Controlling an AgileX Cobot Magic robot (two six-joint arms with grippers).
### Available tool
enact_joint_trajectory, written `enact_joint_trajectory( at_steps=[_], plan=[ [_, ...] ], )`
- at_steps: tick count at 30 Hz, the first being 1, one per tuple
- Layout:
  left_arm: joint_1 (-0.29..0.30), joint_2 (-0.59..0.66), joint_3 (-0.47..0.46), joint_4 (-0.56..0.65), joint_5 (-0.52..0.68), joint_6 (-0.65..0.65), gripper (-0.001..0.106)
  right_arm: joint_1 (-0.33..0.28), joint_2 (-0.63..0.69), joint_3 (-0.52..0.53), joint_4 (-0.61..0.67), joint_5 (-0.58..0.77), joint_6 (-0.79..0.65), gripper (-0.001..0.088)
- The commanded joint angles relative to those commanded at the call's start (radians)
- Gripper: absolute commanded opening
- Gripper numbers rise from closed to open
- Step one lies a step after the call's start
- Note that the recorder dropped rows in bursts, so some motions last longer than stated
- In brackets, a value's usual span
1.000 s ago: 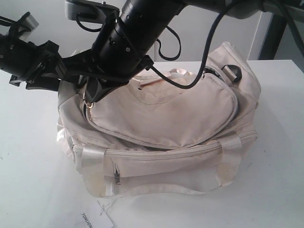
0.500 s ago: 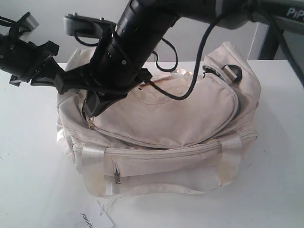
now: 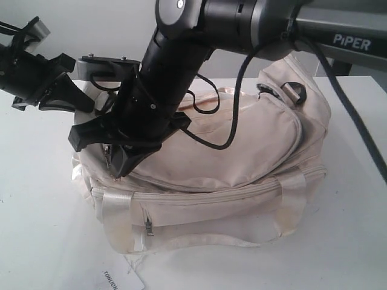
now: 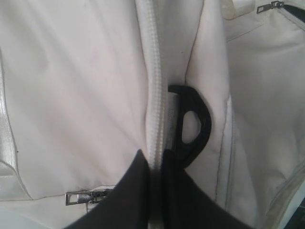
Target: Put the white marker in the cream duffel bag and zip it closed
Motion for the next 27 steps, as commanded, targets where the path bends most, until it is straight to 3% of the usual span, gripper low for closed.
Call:
enact_joint_trajectory(
  at_steps=[9, 19, 27],
  plan=[
    [0.0, 0.0, 0.0, 0.028, -0.016, 0.001, 0.0, 0.0, -0.013, 0.0, -0.031, 0.0, 0.002, 0.0],
    [0.0, 0.0, 0.0, 0.071, -0.028, 0.001, 0.0, 0.0, -0.128, 0.0, -0.139, 0.0, 0.004, 0.0],
    [0.0, 0.0, 0.0, 0.071, -0.028, 0.001, 0.0, 0.0, -0.187, 0.0, -0.139, -0.046, 0.076, 0.0]
  ],
)
